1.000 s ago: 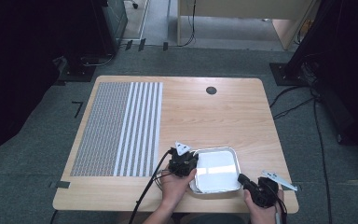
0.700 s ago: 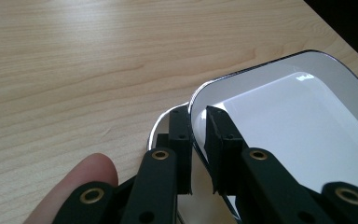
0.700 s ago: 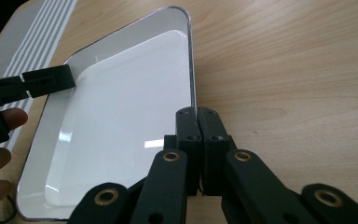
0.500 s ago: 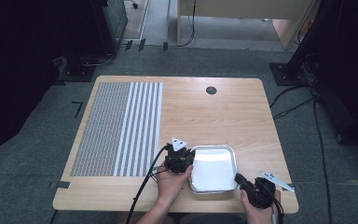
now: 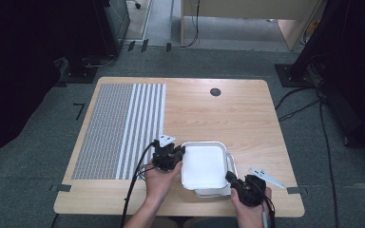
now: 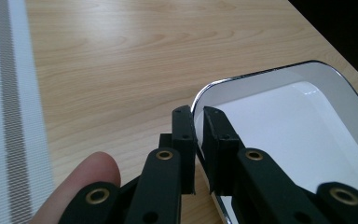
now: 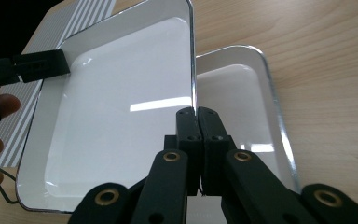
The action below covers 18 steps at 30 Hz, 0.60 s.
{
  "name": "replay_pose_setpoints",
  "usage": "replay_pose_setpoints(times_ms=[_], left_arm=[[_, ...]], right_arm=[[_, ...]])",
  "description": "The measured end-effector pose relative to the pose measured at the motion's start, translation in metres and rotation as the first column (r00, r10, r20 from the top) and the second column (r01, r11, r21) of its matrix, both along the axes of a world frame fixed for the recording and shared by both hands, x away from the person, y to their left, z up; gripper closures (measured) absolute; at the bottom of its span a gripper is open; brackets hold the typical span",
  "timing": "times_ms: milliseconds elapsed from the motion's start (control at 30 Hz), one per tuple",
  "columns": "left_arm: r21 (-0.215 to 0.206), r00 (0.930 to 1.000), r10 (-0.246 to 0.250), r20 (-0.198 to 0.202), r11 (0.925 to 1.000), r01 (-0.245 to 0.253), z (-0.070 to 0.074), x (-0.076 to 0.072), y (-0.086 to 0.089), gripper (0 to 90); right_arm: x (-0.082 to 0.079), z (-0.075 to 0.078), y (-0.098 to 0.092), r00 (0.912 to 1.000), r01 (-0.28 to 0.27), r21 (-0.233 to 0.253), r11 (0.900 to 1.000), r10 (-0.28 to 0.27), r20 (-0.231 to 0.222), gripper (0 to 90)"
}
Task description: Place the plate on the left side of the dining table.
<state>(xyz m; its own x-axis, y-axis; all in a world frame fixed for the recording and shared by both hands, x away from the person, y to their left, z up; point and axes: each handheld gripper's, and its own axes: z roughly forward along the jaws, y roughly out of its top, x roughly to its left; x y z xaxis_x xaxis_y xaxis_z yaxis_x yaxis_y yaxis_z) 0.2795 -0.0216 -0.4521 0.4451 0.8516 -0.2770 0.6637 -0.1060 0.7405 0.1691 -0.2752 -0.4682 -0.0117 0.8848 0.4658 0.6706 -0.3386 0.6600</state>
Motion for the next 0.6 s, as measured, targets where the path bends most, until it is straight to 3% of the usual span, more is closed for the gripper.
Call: replay_pose_setpoints(times_ms=[600], left_arm=[[-0.03, 0.9976, 0.069, -0.002, 0.9972, -0.069, 0.009, 0.017, 0.069, 85.7]], right_arm=[[0.028, 0.014, 0.067, 0.9981, -0.061, -0.039, 0.997, 0.061, 0.001, 89.8]])
